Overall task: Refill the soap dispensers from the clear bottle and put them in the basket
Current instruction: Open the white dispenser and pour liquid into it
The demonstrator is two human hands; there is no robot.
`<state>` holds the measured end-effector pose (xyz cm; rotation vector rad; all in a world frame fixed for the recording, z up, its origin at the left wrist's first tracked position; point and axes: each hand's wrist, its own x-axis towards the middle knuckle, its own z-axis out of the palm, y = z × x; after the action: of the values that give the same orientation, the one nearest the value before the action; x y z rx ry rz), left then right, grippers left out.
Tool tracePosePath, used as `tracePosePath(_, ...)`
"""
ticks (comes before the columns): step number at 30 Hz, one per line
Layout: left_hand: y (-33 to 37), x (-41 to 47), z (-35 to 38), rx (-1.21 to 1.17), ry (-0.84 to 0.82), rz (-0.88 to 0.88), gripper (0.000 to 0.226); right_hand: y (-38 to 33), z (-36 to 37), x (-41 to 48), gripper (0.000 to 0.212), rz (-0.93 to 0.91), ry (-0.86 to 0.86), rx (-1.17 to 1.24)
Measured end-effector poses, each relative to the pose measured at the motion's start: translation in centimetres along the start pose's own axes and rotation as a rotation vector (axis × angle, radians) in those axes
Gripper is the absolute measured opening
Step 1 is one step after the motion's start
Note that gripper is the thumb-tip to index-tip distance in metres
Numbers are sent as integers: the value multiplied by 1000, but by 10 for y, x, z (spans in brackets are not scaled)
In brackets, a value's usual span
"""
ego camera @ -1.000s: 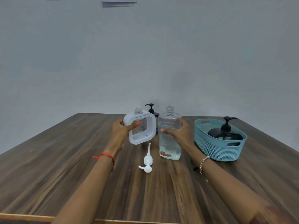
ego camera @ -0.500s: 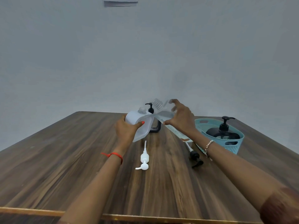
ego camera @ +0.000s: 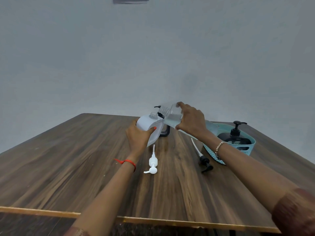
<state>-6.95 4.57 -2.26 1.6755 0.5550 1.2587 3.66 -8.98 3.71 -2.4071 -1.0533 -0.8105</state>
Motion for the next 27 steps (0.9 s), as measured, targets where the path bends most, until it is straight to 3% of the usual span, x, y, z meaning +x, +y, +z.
tracePosePath(27,1,-20,17,-9,10,6,46,12,-5,-5,65,-106,-16,-169)
